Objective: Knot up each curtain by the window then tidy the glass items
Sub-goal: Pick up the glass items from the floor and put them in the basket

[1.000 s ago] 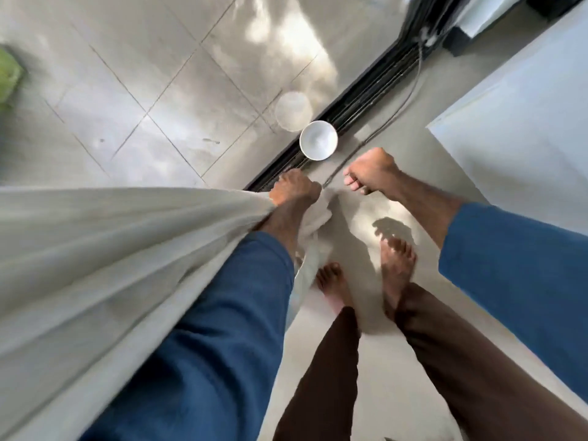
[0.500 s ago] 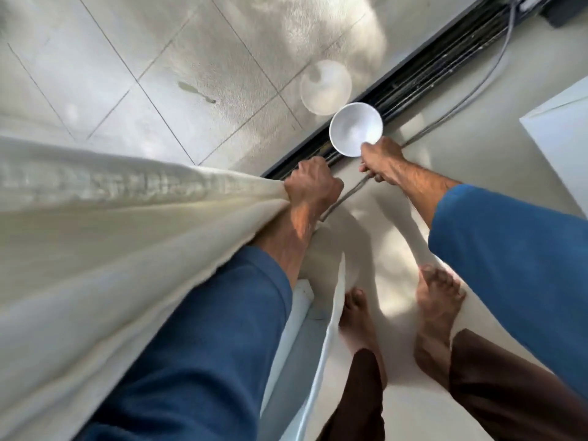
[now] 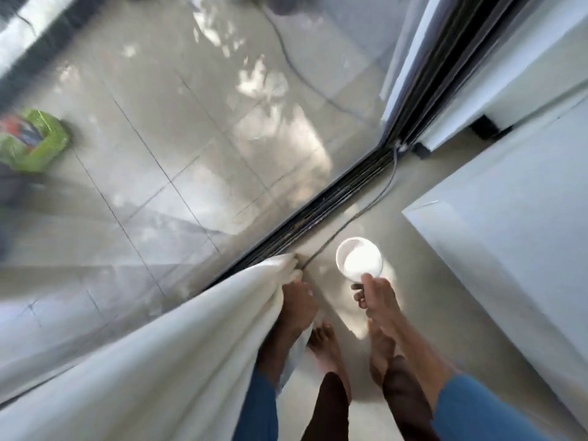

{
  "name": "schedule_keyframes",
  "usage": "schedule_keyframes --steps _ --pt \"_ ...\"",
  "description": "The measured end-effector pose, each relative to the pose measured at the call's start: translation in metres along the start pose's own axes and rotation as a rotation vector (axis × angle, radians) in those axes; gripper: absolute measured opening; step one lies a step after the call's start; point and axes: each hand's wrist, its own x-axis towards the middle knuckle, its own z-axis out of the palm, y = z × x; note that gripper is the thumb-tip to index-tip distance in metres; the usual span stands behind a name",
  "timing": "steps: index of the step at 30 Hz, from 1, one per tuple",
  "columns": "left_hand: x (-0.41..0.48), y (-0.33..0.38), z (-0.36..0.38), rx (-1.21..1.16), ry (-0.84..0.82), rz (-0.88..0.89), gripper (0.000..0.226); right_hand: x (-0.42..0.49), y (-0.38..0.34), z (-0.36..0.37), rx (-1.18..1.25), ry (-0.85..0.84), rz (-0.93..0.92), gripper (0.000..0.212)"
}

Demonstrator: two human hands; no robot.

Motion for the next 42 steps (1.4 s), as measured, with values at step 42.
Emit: schedule_keyframes --steps 42 --pt "-0.521 -0.129 0.389 0.94 -0.723 0.603 0.031 -0.604 0.613 -0.137 0.909 1.035 0.435 0.041"
